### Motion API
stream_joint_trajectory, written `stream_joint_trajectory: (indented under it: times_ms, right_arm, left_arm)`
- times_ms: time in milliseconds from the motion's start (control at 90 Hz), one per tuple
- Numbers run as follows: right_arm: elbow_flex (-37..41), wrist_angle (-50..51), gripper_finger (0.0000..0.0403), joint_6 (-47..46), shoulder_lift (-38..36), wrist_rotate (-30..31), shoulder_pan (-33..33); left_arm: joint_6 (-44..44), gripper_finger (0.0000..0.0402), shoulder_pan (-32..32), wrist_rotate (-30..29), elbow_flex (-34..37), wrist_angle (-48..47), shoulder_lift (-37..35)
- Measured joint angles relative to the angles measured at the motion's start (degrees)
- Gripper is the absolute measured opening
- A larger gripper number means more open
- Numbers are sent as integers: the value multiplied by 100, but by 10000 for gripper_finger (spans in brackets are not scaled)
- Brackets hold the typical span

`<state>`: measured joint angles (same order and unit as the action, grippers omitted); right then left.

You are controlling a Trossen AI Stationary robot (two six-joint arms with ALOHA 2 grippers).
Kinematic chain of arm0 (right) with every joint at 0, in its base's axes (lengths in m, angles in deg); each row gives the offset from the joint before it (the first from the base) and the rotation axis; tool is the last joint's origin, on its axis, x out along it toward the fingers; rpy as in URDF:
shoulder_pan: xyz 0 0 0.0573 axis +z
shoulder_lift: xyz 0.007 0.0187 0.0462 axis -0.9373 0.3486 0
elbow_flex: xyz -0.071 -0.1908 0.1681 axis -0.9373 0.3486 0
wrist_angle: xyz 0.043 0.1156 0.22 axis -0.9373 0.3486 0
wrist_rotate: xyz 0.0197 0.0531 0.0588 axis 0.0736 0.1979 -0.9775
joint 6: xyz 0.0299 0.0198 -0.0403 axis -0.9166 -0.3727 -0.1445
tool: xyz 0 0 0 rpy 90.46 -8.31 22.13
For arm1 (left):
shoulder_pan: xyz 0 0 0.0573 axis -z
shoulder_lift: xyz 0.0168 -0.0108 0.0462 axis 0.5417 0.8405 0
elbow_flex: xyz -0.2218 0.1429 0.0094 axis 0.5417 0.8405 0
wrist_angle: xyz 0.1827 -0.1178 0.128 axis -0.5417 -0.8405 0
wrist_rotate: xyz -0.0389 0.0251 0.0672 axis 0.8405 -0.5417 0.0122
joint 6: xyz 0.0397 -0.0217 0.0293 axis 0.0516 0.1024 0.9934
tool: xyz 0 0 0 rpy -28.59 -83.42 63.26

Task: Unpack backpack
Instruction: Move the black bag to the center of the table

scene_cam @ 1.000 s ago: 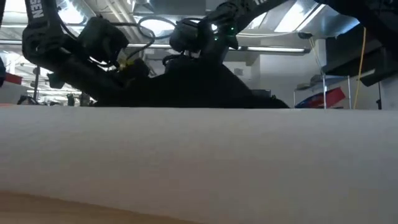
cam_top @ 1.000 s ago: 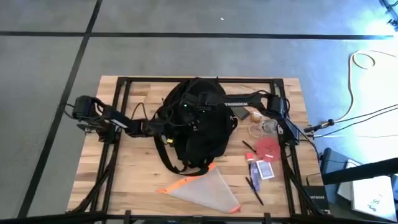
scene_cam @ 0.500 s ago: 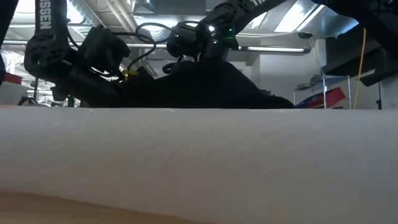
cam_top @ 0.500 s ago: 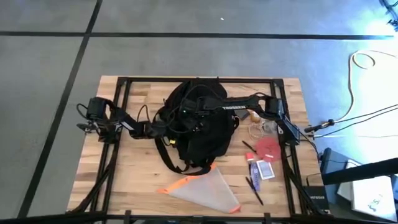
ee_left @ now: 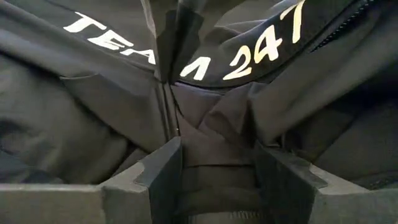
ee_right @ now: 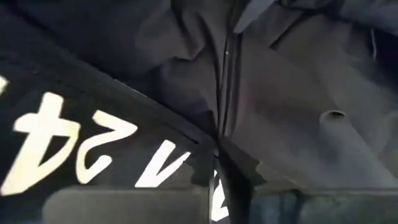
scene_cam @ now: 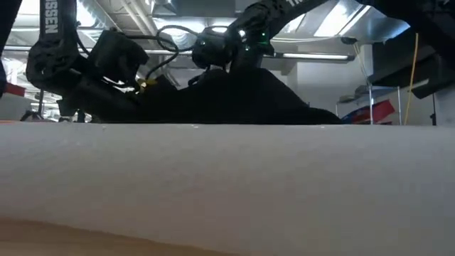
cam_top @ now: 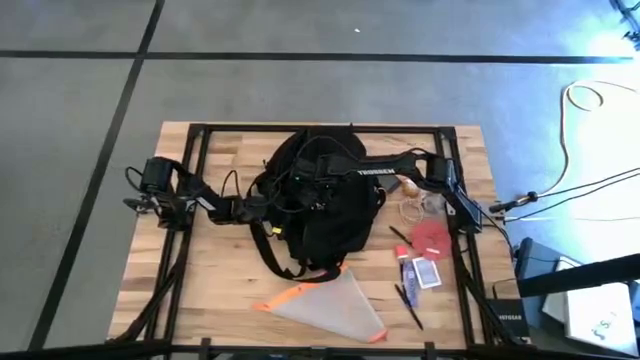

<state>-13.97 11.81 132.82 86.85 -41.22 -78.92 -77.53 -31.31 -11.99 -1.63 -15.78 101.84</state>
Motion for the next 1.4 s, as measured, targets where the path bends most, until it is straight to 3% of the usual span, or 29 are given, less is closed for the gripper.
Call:
stream_joint_trajectory:
  times_ms: [111, 367, 500, 600, 711, 833, 967, 1089, 1211, 1400]
  right_arm:
    - [13, 87, 0, -255, -224, 359, 14]
    - [4, 8, 0, -1042, -1128, 381, 33]
    - [-4, 2, 0, -3203, -1368, 183, 37]
    - [3, 247, 6, -4829, -1371, -363, 121]
    - [6, 219, 44, -5697, -1359, -659, 445]
    - [0, -154, 117, -6387, -1195, -619, 658]
    - [0, -548, 203, -7385, -914, 102, 652]
    - [4, -219, 260, -7345, -618, 642, 660]
    - [15, 282, 274, -7874, -573, 903, 634]
    - [-2, 1023, 241, -8718, -710, 1194, 798]
  left_arm:
    - [-1, 185, 4, 47, 0, -7, 0]
    - [97, 185, 4, 60, 0, -7, 2]
    - [18, 185, 4, 56, 2, 61, 4]
    - [-66, 185, 7, 56, 4, 130, 7]
    - [-153, 185, 7, 56, 7, 198, 11]
    - [-323, 185, 84, 52, 7, 289, 13]
    - [-300, 185, 256, 56, 7, 383, 15]
    - [-261, 185, 407, 55, 4, 415, 17]
    - [-220, 185, 567, 53, 4, 396, 15]
    - [-154, 185, 578, 56, 2, 400, 15]
